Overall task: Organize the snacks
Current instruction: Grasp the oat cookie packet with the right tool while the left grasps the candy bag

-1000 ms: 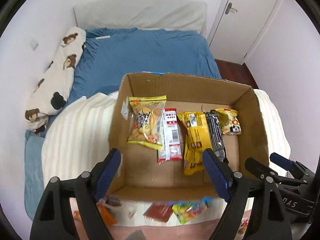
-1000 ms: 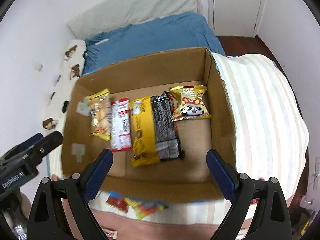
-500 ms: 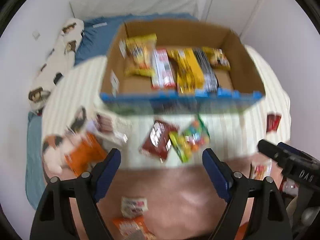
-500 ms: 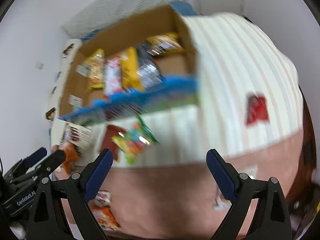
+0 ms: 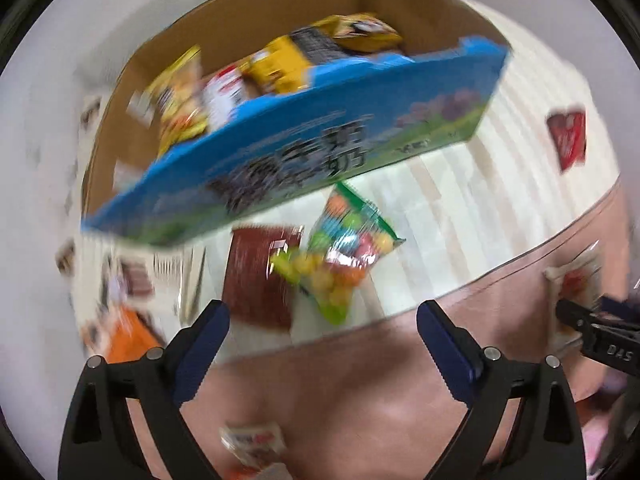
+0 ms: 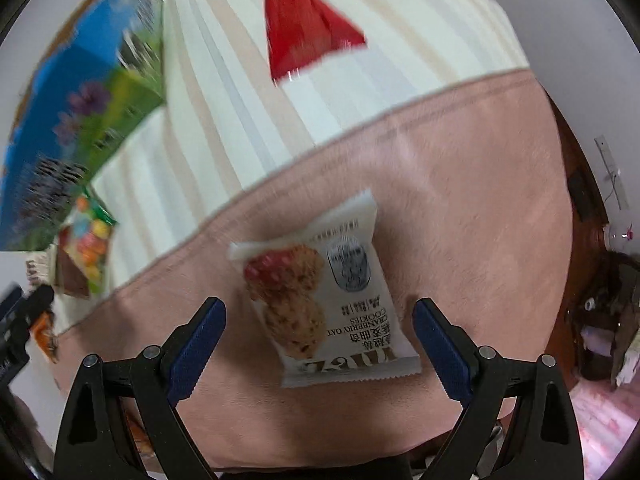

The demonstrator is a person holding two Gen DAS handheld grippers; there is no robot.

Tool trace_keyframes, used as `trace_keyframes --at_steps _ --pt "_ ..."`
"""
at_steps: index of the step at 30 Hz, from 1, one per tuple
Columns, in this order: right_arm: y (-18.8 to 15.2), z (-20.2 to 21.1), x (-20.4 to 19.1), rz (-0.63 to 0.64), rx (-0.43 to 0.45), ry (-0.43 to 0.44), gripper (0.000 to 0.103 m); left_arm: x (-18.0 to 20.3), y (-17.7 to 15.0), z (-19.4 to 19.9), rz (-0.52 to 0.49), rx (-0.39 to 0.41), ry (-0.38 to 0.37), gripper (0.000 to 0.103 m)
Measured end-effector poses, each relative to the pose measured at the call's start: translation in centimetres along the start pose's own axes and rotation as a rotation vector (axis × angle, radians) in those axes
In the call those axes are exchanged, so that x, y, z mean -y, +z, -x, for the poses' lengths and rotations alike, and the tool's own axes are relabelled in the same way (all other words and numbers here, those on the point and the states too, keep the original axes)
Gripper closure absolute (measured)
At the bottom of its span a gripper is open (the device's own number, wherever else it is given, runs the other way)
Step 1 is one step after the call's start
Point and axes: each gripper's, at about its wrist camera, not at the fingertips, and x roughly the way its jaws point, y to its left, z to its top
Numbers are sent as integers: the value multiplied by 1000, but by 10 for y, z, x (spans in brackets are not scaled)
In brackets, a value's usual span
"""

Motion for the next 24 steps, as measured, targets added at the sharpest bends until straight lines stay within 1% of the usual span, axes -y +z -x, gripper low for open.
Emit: trace_keyframes --at_steps 2,3,6,8,10,12,13,14,15,17,19,21,23,24 --pt "-2 -10 0 -5 4 -14 12 13 9 -13 -84 -4 65 7" --pt "-1 -14 0 -10 14 -28 18 17 13 -20 -120 -12 87 7" --pt "-1 -18 -4 -1 43 -48 26 27 26 -41 -208 -34 149 7" --pt "-3 -17 -10 25 58 -47 29 32 33 -51 -257 -38 178 7" --pt "-2 -17 -15 37 57 -37 29 39 38 -59 -320 -42 185 7" --pt "-2 -19 -18 45 47 -30 29 45 40 -66 -365 -56 166 14" --pt "-1 -19 -18 46 44 -27 29 46 41 -69 -369 -68 149 27" --pt "0 -21 -22 50 39 -23 29 45 41 -72 -357 -88 122 46" --pt "0 -23 -25 58 31 -18 29 44 42 -73 -335 -105 104 48" --pt "4 -27 -33 63 22 -4 29 36 41 -73 -259 -120 76 49" --pt "5 -30 -38 71 0 23 29 22 37 -72 -147 -151 21 49" --pt "9 -35 -49 85 -27 51 29 4 27 -73 -15 -208 -50 49" --pt "9 -37 -57 93 -47 78 29 -13 12 -72 106 -243 -121 49" --pt "10 -39 -61 101 -60 90 29 -20 5 -72 149 -256 -135 49"
